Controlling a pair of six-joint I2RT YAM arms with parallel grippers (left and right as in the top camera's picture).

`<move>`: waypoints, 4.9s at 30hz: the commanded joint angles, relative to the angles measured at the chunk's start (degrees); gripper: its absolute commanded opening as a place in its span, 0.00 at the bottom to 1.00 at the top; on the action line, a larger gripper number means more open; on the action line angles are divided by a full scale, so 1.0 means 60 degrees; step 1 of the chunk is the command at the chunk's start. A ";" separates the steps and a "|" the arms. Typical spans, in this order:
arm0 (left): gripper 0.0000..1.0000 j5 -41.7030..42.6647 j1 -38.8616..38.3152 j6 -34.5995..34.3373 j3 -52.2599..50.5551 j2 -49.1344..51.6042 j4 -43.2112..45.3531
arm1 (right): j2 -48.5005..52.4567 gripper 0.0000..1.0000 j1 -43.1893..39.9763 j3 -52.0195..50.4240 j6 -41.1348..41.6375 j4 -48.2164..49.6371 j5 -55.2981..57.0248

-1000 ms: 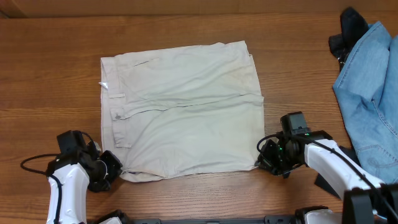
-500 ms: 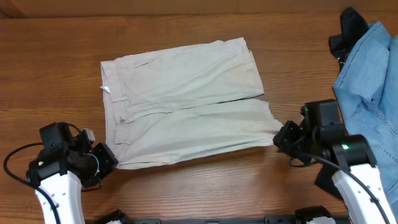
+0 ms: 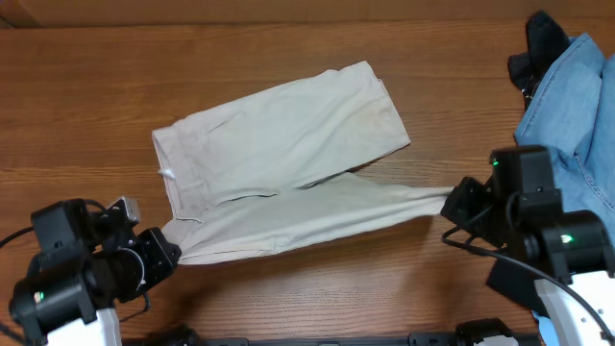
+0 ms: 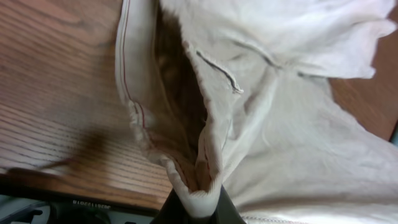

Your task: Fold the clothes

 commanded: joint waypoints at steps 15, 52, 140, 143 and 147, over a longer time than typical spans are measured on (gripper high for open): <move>0.04 -0.2036 0.0040 -0.1789 0.0117 0.0958 0.3089 | 0.4838 0.05 -0.0055 0.3184 -0.2925 0.2018 0.1137; 0.04 -0.2339 0.0033 -0.2149 0.0117 0.6750 0.8761 | 0.8164 0.05 0.0058 0.3228 -0.3949 0.7949 0.0310; 0.65 -0.3115 -0.2459 -0.0452 0.0069 0.8113 0.5931 | 1.0404 0.26 0.0171 0.2994 -0.4411 0.0168 -0.1384; 0.65 -0.3118 -0.2459 -0.0452 0.0069 0.8113 0.6040 | 1.0353 0.28 0.0131 0.3293 -0.4415 0.0240 -0.1228; 0.66 -0.3115 -0.2463 -0.0452 0.0069 0.8113 0.6196 | 1.0080 0.28 0.0098 0.4062 -0.4426 0.0557 -0.0678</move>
